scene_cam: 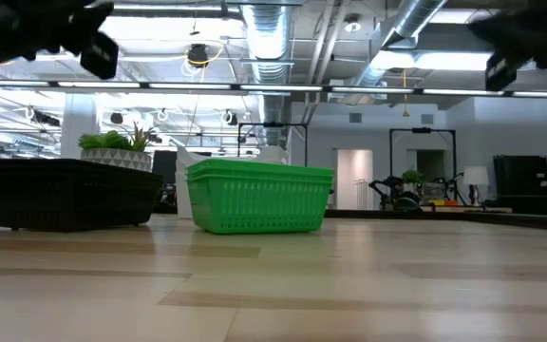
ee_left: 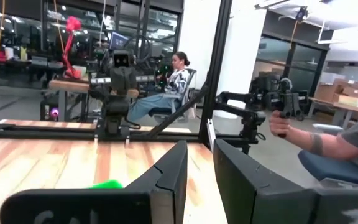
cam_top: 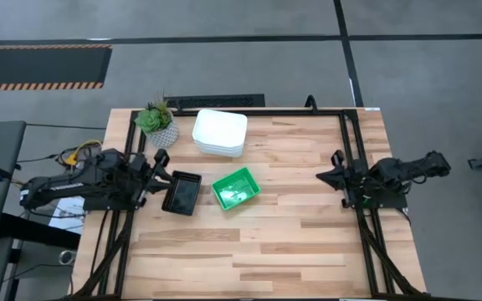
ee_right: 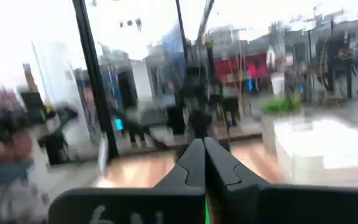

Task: Stack baskets by color
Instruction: Return to Home Position

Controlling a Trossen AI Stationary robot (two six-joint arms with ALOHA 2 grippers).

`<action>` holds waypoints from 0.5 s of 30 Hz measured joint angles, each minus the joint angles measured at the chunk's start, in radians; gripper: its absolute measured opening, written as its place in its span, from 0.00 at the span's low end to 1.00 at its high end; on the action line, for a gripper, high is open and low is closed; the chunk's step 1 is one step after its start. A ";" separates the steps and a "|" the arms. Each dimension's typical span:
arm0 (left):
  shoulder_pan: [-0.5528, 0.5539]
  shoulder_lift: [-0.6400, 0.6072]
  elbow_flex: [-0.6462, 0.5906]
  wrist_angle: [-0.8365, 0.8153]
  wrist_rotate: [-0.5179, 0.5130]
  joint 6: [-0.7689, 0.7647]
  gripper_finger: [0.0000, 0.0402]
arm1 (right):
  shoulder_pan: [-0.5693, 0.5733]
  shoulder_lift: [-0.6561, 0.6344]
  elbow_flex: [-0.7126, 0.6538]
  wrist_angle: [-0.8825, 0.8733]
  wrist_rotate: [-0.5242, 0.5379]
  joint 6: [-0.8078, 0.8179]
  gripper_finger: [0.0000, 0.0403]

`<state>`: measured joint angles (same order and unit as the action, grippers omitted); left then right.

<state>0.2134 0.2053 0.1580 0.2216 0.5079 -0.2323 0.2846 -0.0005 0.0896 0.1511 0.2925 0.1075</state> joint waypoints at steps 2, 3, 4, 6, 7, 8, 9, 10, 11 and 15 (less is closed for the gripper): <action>0.001 -0.024 -0.048 0.030 -0.007 -0.001 0.17 | -0.002 0.004 -0.034 -0.002 -0.005 -0.003 0.02; 0.001 -0.038 -0.073 0.041 -0.016 -0.006 0.17 | -0.003 0.004 -0.043 -0.004 -0.005 -0.002 0.02; 0.001 -0.048 -0.099 0.053 -0.027 -0.014 0.17 | -0.005 0.009 -0.053 0.016 -0.005 -0.001 0.02; 0.001 -0.077 -0.147 0.066 -0.038 -0.025 0.17 | -0.015 0.008 -0.081 0.011 -0.005 0.021 0.02; 0.001 -0.092 -0.147 0.059 -0.044 -0.031 0.17 | -0.021 0.003 -0.081 -0.025 -0.005 0.036 0.02; 0.001 -0.104 -0.146 0.027 -0.050 -0.019 0.17 | -0.026 0.005 -0.081 -0.025 -0.004 0.047 0.02; 0.001 -0.112 -0.147 0.008 -0.050 -0.016 0.17 | -0.031 0.005 -0.081 -0.021 -0.004 0.050 0.02; 0.001 -0.121 -0.147 -0.007 -0.049 -0.014 0.17 | -0.035 0.004 -0.081 -0.025 -0.004 0.050 0.02; 0.001 -0.132 -0.147 -0.029 -0.048 -0.007 0.17 | -0.040 0.004 -0.081 -0.047 -0.004 0.050 0.02; 0.000 -0.158 -0.148 -0.085 -0.067 0.015 0.17 | -0.069 0.005 -0.081 -0.076 0.001 0.050 0.02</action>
<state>0.2139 0.0471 0.0104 0.1369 0.4410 -0.2173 0.2154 0.0046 0.0082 0.0750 0.2938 0.1570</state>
